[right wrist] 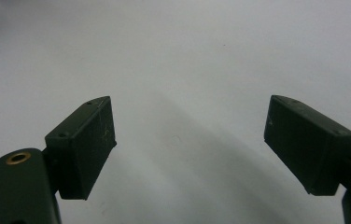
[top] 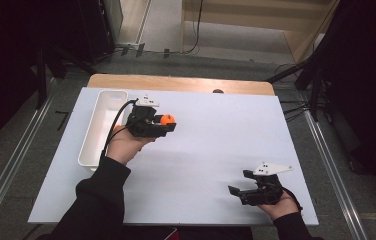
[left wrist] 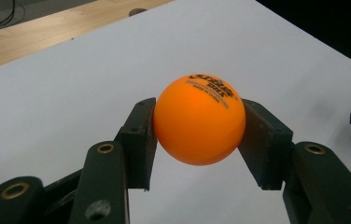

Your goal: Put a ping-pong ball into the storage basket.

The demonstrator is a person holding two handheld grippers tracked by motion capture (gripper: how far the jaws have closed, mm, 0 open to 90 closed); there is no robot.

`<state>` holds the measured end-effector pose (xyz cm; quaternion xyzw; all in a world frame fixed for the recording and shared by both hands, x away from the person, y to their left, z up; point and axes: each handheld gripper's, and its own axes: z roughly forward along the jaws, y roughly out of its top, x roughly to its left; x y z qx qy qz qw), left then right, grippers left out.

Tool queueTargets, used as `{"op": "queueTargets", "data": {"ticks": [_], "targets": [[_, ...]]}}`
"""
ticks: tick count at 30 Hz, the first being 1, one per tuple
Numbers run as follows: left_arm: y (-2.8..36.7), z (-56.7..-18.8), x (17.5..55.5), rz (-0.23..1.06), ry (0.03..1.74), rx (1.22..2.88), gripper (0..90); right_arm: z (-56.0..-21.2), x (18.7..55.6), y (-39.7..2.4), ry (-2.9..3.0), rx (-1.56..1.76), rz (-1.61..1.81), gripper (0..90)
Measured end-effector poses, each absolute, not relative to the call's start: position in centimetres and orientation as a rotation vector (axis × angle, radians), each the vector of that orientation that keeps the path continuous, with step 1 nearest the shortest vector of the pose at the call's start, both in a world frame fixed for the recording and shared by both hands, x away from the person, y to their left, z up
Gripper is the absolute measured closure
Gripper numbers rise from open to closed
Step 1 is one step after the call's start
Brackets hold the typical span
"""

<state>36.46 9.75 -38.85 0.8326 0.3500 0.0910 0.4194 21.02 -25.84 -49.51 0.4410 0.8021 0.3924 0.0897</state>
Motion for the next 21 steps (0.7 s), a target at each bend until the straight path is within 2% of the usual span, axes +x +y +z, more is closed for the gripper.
{"op": "queueTargets", "data": {"ticks": [21], "targets": [[11.7, -38.4, 37.1, 0.250, 0.927, 2.072, 50.2, -49.5, 21.0, -25.8, 2.387, 1.318, 1.167, 14.9]]}}
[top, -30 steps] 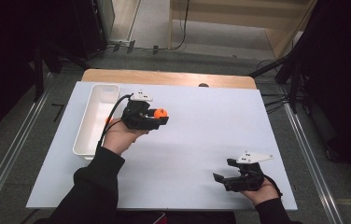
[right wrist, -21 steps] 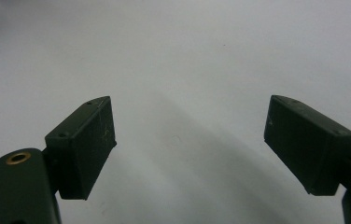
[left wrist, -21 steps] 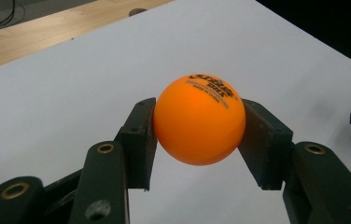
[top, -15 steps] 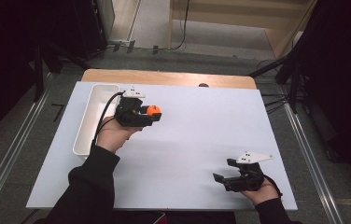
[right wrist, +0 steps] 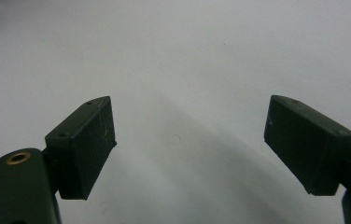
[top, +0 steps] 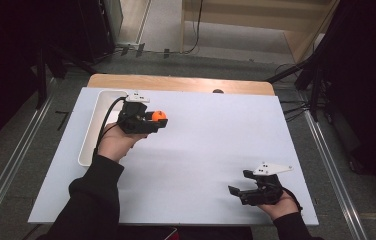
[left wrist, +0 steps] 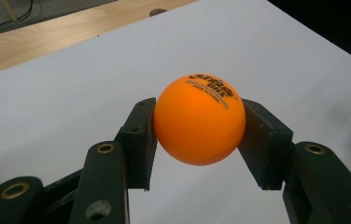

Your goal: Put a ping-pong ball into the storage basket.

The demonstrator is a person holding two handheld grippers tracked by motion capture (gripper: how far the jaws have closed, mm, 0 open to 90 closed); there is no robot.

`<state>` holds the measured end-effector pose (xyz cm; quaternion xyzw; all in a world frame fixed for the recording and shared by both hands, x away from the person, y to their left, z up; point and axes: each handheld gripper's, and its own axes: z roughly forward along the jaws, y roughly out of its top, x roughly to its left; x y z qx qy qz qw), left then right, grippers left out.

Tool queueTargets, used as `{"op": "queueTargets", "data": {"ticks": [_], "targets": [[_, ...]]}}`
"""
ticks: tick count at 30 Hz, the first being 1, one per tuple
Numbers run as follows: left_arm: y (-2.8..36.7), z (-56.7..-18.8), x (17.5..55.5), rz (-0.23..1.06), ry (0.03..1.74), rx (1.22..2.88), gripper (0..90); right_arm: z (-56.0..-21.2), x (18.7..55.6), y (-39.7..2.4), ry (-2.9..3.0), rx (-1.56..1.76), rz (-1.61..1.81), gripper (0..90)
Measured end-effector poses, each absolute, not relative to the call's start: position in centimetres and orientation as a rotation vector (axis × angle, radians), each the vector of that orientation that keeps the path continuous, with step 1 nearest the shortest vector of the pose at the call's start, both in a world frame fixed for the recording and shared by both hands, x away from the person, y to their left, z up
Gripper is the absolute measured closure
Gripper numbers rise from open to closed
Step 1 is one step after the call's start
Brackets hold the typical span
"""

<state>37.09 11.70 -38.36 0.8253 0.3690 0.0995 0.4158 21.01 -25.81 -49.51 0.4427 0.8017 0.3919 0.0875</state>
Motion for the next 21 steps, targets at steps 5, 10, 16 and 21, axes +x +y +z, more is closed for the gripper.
{"op": "queueTargets", "data": {"ticks": [5, 10, 16, 21], "targets": [[12.2, -38.3, 37.1, 0.251, 0.937, 2.069, 50.3, -49.5, 21.0, -25.9, 2.385, 1.313, 1.165, 14.9], [12.8, -38.2, 37.2, 0.266, 0.949, 2.069, 50.3, -49.5, 21.0, -25.9, 2.385, 1.313, 1.165, 14.9], [13.6, -38.0, 37.4, 0.282, 0.971, 2.056, 50.2, -49.5, 21.0, -25.9, 2.386, 1.318, 1.163, 14.9], [14.3, -37.9, 37.6, 0.295, 0.995, 2.046, 50.2, -49.5, 21.0, -25.9, 2.386, 1.317, 1.164, 14.9]]}}
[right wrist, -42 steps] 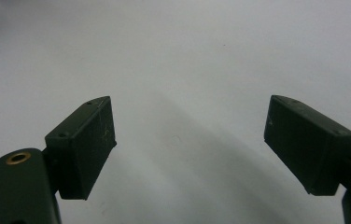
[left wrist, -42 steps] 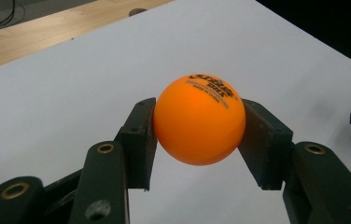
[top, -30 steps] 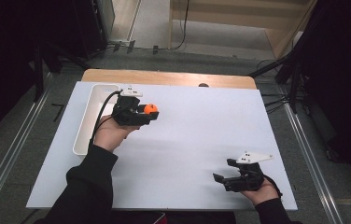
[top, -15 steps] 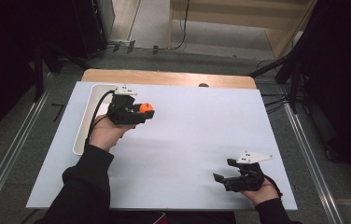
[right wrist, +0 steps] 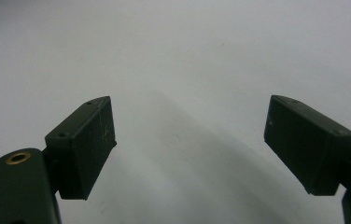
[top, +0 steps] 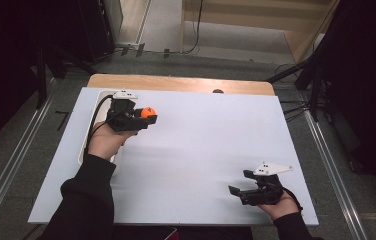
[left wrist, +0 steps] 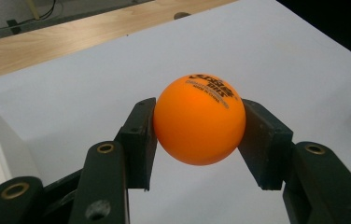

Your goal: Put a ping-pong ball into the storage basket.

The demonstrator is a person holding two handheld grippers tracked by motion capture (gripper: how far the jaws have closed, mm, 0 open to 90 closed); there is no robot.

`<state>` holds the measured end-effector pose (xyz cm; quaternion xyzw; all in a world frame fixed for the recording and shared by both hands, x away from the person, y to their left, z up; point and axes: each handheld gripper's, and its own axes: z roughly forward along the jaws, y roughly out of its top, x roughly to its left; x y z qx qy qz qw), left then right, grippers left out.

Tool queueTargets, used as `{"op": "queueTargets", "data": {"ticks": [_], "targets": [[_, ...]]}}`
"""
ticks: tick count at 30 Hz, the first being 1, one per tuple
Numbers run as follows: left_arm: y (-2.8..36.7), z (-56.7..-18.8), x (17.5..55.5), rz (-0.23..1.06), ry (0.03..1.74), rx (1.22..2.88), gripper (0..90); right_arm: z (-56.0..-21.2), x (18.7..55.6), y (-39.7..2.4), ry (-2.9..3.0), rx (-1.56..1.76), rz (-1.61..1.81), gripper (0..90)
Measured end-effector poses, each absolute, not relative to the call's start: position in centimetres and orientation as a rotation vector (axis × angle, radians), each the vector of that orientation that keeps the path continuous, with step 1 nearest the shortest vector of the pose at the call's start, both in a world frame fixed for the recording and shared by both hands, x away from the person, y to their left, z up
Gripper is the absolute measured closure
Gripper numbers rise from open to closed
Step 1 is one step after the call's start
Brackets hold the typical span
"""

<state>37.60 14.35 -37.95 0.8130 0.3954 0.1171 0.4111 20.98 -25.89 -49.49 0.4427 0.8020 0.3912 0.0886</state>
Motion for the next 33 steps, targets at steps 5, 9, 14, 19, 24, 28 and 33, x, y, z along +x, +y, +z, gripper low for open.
{"op": "queueTargets", "data": {"ticks": [5, 9, 14, 19, 24, 28, 33], "targets": [[14.5, -38.1, 37.7, 0.289, 1.010, 2.030, 50.2, -49.5, 21.0, -25.9, 2.386, 1.313, 1.165, 14.9], [14.7, -38.2, 37.8, 0.296, 1.018, 2.040, 50.2, -49.5, 21.0, -25.9, 2.386, 1.319, 1.165, 14.9], [15.2, -38.2, 37.9, 0.304, 1.033, 2.037, 50.2, -49.5, 21.0, -25.9, 2.386, 1.318, 1.165, 14.9], [15.8, -38.2, 38.0, 0.310, 1.052, 2.018, 50.2, -49.5, 21.0, -25.9, 2.384, 1.323, 1.164, 14.9], [16.4, -38.2, 38.1, 0.315, 1.067, 2.015, 50.2, -49.5, 21.0, -25.9, 2.385, 1.321, 1.163, 14.9], [16.9, -38.2, 38.2, 0.327, 1.080, 2.002, 50.2, -49.5, 21.0, -25.9, 2.385, 1.324, 1.164, 14.9], [17.5, -38.2, 38.3, 0.338, 1.100, 2.000, 50.2, -49.5, 21.0, -25.9, 2.385, 1.325, 1.166, 14.9]]}}
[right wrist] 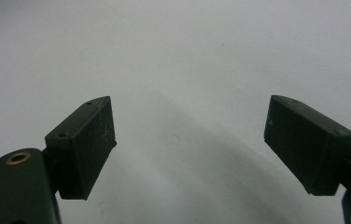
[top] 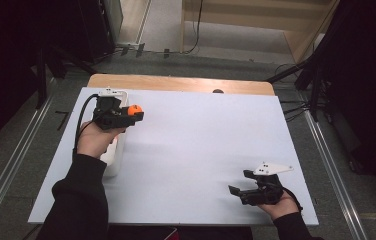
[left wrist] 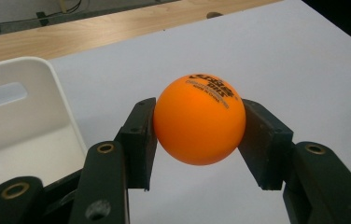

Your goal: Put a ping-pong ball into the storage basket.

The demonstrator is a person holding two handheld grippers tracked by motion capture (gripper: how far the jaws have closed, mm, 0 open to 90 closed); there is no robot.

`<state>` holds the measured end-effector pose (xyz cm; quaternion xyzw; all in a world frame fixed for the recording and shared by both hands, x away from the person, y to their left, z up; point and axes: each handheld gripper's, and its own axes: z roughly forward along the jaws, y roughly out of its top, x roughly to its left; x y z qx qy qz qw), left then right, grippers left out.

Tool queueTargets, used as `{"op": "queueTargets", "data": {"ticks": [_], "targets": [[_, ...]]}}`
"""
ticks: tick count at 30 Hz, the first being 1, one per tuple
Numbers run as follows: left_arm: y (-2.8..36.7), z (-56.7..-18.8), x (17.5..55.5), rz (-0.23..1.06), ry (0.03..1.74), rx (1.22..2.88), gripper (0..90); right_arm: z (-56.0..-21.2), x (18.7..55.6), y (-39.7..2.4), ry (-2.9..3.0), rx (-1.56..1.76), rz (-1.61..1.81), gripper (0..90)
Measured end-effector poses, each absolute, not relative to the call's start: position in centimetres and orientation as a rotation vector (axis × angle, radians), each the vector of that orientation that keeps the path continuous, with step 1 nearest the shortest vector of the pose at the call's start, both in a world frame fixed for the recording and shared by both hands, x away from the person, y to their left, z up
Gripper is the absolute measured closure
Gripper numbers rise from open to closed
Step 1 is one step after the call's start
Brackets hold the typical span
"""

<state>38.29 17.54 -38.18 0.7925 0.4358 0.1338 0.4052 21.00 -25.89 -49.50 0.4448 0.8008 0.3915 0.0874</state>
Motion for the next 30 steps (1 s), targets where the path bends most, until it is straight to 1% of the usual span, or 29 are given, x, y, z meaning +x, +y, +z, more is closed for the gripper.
{"op": "queueTargets", "data": {"ticks": [20, 26, 30], "targets": [[19.9, -38.1, 38.4, 0.387, 1.165, 1.956, 50.2, -49.5, 21.2, -25.8, 2.392, 1.309, 1.163, 14.9], [20.7, -38.2, 38.5, 0.436, 1.195, 1.956, 50.2, -49.5, 21.2, -25.8, 2.390, 1.313, 1.165, 14.9], [21.2, -38.4, 38.6, 0.445, 1.213, 1.938, 50.2, -49.5, 21.3, -25.7, 2.390, 1.309, 1.169, 14.9]]}}
